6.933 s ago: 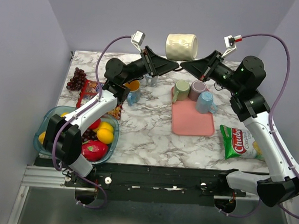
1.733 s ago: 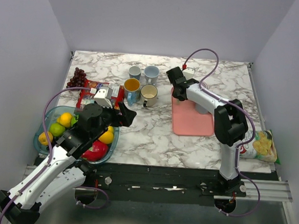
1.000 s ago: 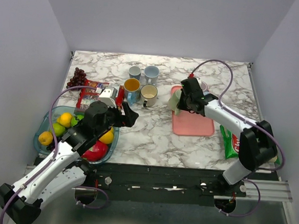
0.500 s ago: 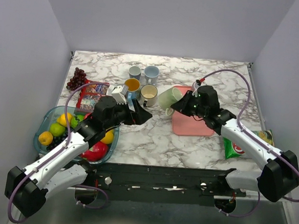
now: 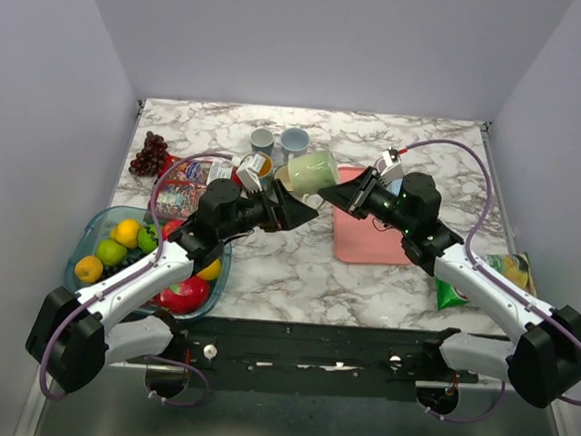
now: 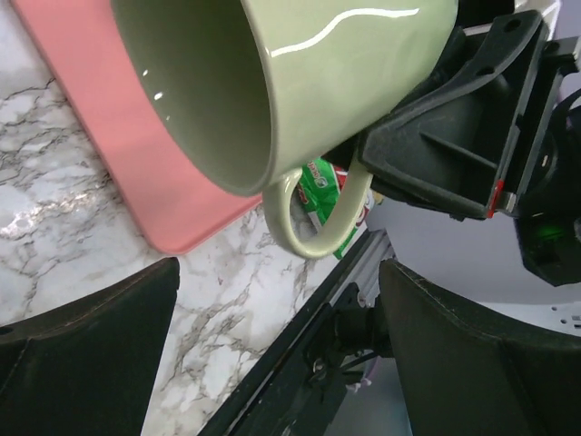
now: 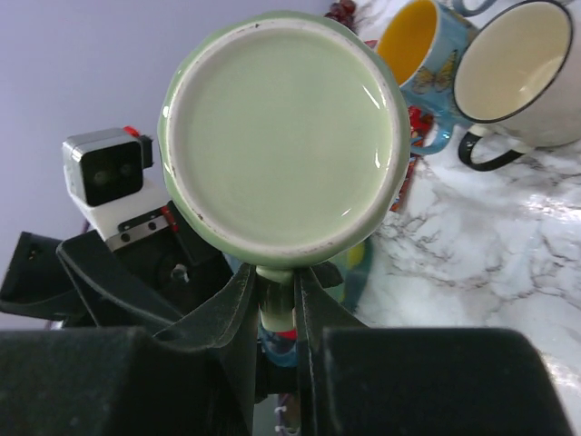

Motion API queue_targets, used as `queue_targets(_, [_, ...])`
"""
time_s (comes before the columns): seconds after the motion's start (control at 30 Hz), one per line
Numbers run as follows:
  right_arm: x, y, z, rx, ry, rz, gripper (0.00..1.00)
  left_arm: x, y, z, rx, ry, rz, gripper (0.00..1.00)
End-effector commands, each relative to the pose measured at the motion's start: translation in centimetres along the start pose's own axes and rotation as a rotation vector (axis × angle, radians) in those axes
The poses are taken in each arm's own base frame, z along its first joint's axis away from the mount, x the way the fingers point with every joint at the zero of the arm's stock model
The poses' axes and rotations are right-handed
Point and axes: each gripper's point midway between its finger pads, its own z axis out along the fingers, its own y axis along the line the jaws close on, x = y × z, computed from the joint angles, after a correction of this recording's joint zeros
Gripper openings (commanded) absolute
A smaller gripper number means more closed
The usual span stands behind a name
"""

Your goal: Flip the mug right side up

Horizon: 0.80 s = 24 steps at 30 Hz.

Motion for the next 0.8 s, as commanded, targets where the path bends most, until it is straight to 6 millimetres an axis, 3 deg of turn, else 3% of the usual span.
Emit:
queue_targets(0.0, [-1.1, 5.8, -1.0, -0.254, -0.033, -0.005, 0.01, -3.1, -4.6, 0.6, 0.168, -0.097, -0.001, 0.96])
queue_targets(0.2, [-0.4, 6.3, -1.6, -0.32, -0.02, 0.037, 0.01, -4.7, -5.2, 0.6, 0.203, -0.186, -0.024, 0.86])
queue_targets(0.37, [0.2, 6.6, -2.4, -0.374, -0.013, 0.086, 0.01, -4.5, -6.4, 0.5, 0.271, -0.174, -0.028, 0.76])
queue_targets(0.53, [0.7, 6.3, -3.1, -0.401, -0.02, 0.109, 0.01, -4.5, -6.9, 0.3, 0.325, -0.189, -0.044, 0.73])
queue_targets(0.63, [0.9, 6.3, -3.4, -0.408, -0.018, 0.106, 0.01, -4.4, -7.2, 0.1, 0.352, -0.197, -0.057, 0.66])
queue_targets(0.77, [1.3, 5.9, -3.7, -0.401, -0.014, 0.108, 0.01, -4.5, -7.4, 0.1, 0.37, -0.207, -0.065, 0.47])
